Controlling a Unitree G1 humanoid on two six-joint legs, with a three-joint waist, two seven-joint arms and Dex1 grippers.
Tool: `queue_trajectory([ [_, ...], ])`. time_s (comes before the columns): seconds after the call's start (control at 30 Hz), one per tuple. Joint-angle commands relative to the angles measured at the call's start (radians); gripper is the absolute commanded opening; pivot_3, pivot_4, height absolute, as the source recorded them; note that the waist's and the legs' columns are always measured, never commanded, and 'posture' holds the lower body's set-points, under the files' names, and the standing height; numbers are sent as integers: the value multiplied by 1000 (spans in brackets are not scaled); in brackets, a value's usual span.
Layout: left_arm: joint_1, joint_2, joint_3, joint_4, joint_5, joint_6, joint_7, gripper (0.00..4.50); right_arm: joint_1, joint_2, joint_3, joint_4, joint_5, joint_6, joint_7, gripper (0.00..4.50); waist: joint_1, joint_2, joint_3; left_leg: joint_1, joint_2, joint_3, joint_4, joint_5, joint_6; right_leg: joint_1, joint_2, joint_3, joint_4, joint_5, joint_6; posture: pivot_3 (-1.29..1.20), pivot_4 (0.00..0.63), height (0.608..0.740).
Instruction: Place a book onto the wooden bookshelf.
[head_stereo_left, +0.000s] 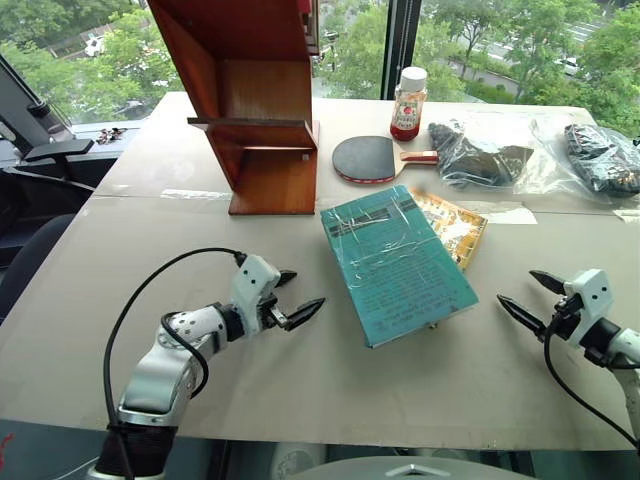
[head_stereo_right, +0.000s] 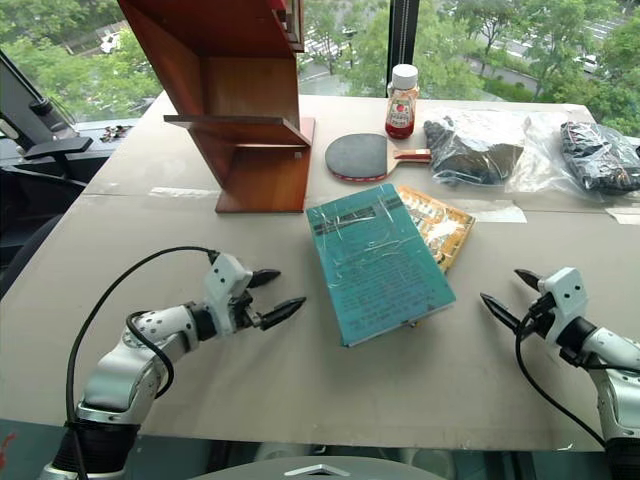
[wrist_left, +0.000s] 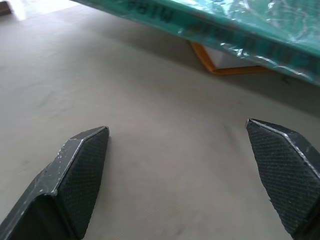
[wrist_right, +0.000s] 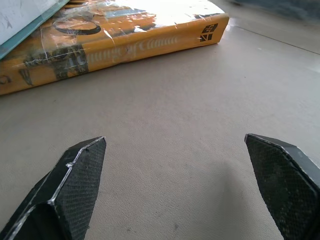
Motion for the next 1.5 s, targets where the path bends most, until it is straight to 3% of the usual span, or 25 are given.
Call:
queue_trajectory([
  [0.03,-2,-7,-9,-80,-52,84,15,4500,20,-33,-53,-73,36,13,13,4414,-1,0,0,0,0,0,0,0,0,0,0,0,0,0,-1,0,150,740],
  [0.23,24,-95,45,-184,-307,409,105,4500,116,-57,-108,-240,176,73,106,4414,0,0,1,0,0,-1,0,0,0,0,0,0,0,0,0,0,150,740],
  [0.4,-10,-202,144,-157,-527,694,257,4500,213,-113,-156,-360,246,152,162,4414,1,0,1,0,0,-2,1,0,0,1,0,-1,1,-1,3,0,150,740],
  [0.57,-81,-425,280,-30,-758,896,477,4500,242,-123,-178,-416,257,173,157,4414,1,-1,1,0,0,-3,5,0,0,2,0,-1,1,-1,3,0,150,740],
  [0.7,-116,-525,333,75,-996,974,638,4500,271,-118,-205,-462,268,187,149,4414,1,-2,1,0,-1,-4,6,0,0,3,0,-2,1,-1,3,0,150,740],
  [0.97,-137,-501,260,219,-1259,942,862,4500,324,-121,-264,-554,330,238,148,4414,2,-3,2,-1,-1,-5,6,0,0,3,0,-2,1,-1,2,0,150,740],
  [1.03,-138,-482,228,233,-1329,910,905,3867,336,-124,-276,-578,366,262,159,4500,2,-3,1,-1,-1,-5,6,0,0,3,0,-2,1,-1,2,0,150,740],
  [1.07,-137,-471,213,235,-1360,895,922,3754,340,-125,-282,-588,383,269,169,4500,3,-3,2,-1,-1,-5,6,0,0,3,0,-2,1,-1,2,0,150,740],
  [1.2,-129,-420,157,228,-1455,830,970,1620,344,-134,-307,-618,515,333,215,4500,4,-3,2,-1,-1,-5,6,0,0,3,0,-2,1,1,-2,0,150,740],
  [1.27,-123,-395,133,219,-1481,800,982,941,325,-138,-311,-628,564,358,219,4500,4,-3,2,-1,-1,-5,6,0,0,3,0,-2,0,1,-2,0,150,740],
  [1.3,-121,-384,121,213,-1492,784,987,322,313,-141,-310,-631,580,367,218,4500,4,-3,2,-1,-1,-5,6,0,0,3,0,-2,0,1,-2,0,150,740],
  [1.33,-118,-375,112,205,-1505,766,992,69,299,-145,-306,-632,593,375,219,4500,3,-3,2,-1,-1,-5,6,0,0,3,0,-2,0,1,-2,0,150,740],
  [1.5,-135,-309,83,129,-1523,714,959,69,238,-160,-294,-620,618,402,215,4500,3,-4,2,-1,-1,-5,6,0,0,3,0,-2,0,1,-2,0,150,740],
])
